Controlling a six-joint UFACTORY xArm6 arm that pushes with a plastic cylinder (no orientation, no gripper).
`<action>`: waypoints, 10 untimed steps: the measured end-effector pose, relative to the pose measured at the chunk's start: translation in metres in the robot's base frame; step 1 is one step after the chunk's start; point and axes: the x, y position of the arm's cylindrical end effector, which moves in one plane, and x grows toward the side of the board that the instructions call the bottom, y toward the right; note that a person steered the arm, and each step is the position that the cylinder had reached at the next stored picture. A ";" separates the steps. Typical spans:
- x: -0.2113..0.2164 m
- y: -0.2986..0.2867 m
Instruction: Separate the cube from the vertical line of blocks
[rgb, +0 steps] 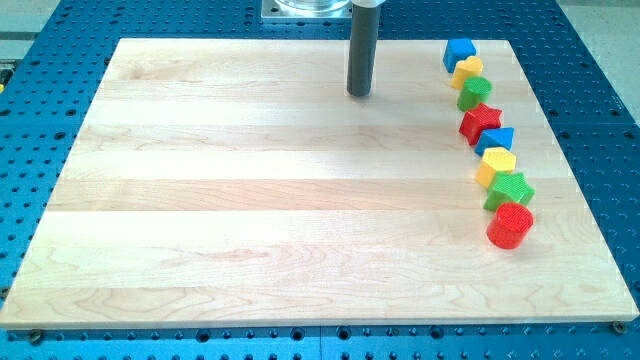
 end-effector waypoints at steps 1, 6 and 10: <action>-0.002 0.000; -0.107 0.065; -0.055 0.182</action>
